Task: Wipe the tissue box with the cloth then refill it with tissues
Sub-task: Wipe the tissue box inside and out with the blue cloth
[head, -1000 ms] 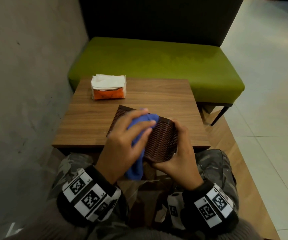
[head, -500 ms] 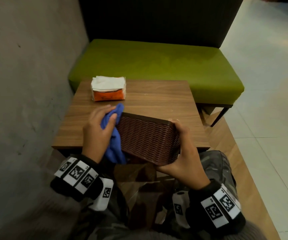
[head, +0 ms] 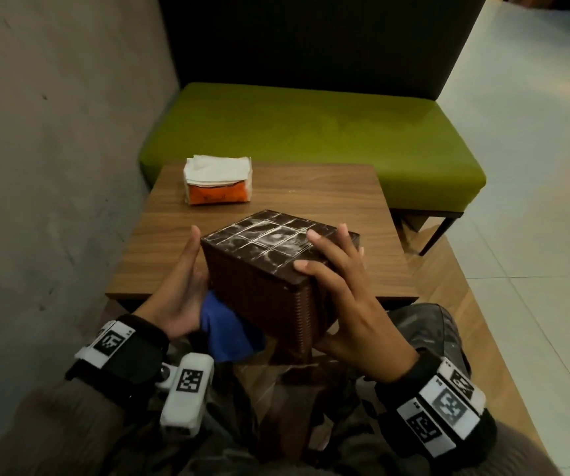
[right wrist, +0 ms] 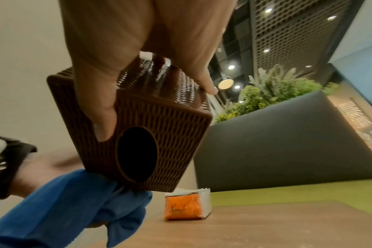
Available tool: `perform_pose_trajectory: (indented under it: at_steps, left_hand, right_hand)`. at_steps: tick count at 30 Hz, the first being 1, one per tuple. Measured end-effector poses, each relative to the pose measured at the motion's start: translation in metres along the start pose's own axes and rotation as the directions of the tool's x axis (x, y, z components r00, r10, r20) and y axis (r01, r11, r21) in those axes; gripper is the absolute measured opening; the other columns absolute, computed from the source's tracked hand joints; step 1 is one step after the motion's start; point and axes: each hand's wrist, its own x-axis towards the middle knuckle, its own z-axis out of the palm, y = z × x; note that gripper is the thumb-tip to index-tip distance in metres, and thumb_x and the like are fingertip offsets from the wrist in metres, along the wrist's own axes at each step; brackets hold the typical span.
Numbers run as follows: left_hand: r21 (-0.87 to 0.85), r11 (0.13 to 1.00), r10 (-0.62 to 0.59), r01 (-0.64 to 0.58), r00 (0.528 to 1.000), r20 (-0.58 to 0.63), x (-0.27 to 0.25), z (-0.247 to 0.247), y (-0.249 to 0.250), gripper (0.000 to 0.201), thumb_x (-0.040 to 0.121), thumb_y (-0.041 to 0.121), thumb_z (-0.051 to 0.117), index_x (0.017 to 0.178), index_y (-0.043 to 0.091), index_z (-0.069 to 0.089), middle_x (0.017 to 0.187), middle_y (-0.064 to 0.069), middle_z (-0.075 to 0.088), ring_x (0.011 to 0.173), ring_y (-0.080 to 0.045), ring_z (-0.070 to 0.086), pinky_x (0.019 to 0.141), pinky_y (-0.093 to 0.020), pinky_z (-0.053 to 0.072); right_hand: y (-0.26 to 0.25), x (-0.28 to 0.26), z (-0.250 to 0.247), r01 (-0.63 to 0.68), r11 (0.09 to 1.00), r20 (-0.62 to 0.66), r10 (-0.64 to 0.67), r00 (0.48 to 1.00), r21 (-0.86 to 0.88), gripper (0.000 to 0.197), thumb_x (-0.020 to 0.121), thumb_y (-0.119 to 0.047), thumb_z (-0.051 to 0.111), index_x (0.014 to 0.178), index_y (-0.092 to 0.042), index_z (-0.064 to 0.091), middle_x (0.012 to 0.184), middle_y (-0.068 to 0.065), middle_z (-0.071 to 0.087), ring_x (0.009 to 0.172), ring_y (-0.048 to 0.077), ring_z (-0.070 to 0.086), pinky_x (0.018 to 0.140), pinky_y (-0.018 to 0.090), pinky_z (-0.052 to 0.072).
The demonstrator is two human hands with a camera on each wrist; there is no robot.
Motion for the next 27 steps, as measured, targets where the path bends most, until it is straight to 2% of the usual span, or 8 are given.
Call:
perform_pose_trajectory:
  at_steps: [5, 10, 14, 16, 18, 20, 23, 27]
  left_hand:
    - [0.091, 0.995, -0.04, 0.044, 0.998, -0.045, -0.007, 0.007, 0.004, 0.089, 0.056, 0.073, 0.068, 0.127, 0.019, 0.058, 0.134, -0.013, 0.054, 0.124, -0.029, 0.052, 0.101, -0.046, 0.042]
    - [0.116, 0.993, 0.014, -0.006, 0.998, -0.067, -0.008, 0.002, -0.004, 0.082, 0.038, 0.051, 0.088, 0.11, 0.016, 0.07, 0.115, -0.012, 0.067, 0.101, -0.025, 0.066, 0.085, -0.038, 0.051]
    - [0.095, 0.989, 0.119, -0.111, 0.989, -0.088, -0.001, 0.01, -0.013, 0.081, 0.04, 0.049, 0.087, 0.112, 0.014, 0.069, 0.119, -0.014, 0.065, 0.103, -0.024, 0.065, 0.092, -0.036, 0.048]
    - [0.123, 0.966, 0.24, -0.226, 0.963, -0.121, 0.004, 0.019, -0.016, 0.089, 0.038, 0.049, 0.088, 0.115, 0.011, 0.065, 0.12, -0.013, 0.064, 0.104, -0.02, 0.065, 0.09, -0.031, 0.053]
    - [0.144, 0.932, 0.351, -0.332, 0.926, -0.136, 0.008, 0.028, -0.02, 0.092, 0.032, 0.049, 0.089, 0.11, 0.01, 0.062, 0.109, -0.009, 0.07, 0.096, -0.016, 0.068, 0.081, -0.025, 0.056]
    - [0.174, 0.911, 0.398, -0.375, 0.909, -0.127, 0.012, 0.036, -0.026, 0.09, 0.031, 0.052, 0.088, 0.107, 0.011, 0.062, 0.102, -0.006, 0.072, 0.092, -0.015, 0.069, 0.074, -0.023, 0.056]
    - [0.259, 0.897, 0.39, -0.358, 0.917, -0.087, 0.02, 0.044, -0.041, 0.101, 0.044, 0.058, 0.082, 0.127, 0.01, 0.052, 0.121, -0.01, 0.065, 0.11, -0.021, 0.062, 0.083, -0.028, 0.053]
    - [0.332, 0.871, 0.403, -0.363, 0.913, -0.059, 0.029, 0.041, -0.052, 0.101, 0.048, 0.059, 0.082, 0.132, 0.016, 0.045, 0.123, -0.005, 0.063, 0.115, -0.02, 0.059, 0.089, -0.033, 0.049]
  right_hand:
    - [0.004, -0.001, -0.016, 0.13, 0.987, 0.094, -0.121, 0.988, -0.097, 0.085, 0.079, -0.038, 0.073, 0.144, -0.034, 0.019, 0.16, 0.006, 0.01, 0.152, 0.03, -0.006, 0.109, 0.076, 0.011]
    - [0.022, -0.006, -0.021, 0.018, 0.998, 0.081, -0.013, 0.997, -0.06, 0.091, 0.082, -0.019, 0.076, 0.149, -0.038, 0.018, 0.164, -0.002, -0.005, 0.151, 0.033, -0.006, 0.108, 0.07, 0.028]
    - [0.027, -0.006, -0.017, -0.241, 0.967, 0.05, 0.238, 0.97, 0.08, 0.112, 0.083, 0.012, 0.064, 0.152, -0.044, -0.005, 0.164, 0.002, -0.002, 0.148, -0.002, 0.008, 0.104, 0.041, 0.045]
    - [0.03, -0.013, -0.012, -0.463, 0.834, 0.08, 0.462, 0.883, 0.3, 0.106, 0.088, 0.007, 0.058, 0.149, -0.042, -0.013, 0.163, 0.0, 0.012, 0.143, -0.003, 0.025, 0.104, 0.03, 0.044]
    - [0.024, -0.018, -0.004, -0.631, 0.505, 0.23, 0.644, 0.729, 0.589, 0.107, 0.087, -0.018, 0.068, 0.148, -0.044, -0.017, 0.156, 0.0, 0.03, 0.138, 0.015, 0.042, 0.098, 0.028, 0.051]
    - [0.015, -0.018, 0.011, -0.656, 0.21, 0.363, 0.693, 0.623, 0.725, 0.119, 0.069, -0.048, 0.073, 0.148, -0.047, -0.016, 0.148, 0.001, 0.044, 0.128, 0.017, 0.053, 0.095, 0.038, 0.054]
    - [0.01, -0.007, 0.027, -0.534, 0.042, 0.345, 0.72, 0.602, 0.844, 0.101, 0.072, -0.05, 0.07, 0.149, -0.044, 0.005, 0.136, 0.004, 0.059, 0.118, 0.021, 0.063, 0.089, 0.048, 0.056]
    - [0.011, 0.009, 0.019, -0.436, -0.082, 0.333, 0.773, 0.54, 0.896, 0.069, 0.075, -0.043, 0.067, 0.137, -0.02, 0.047, 0.129, 0.013, 0.064, 0.114, 0.027, 0.066, 0.086, 0.043, 0.057]
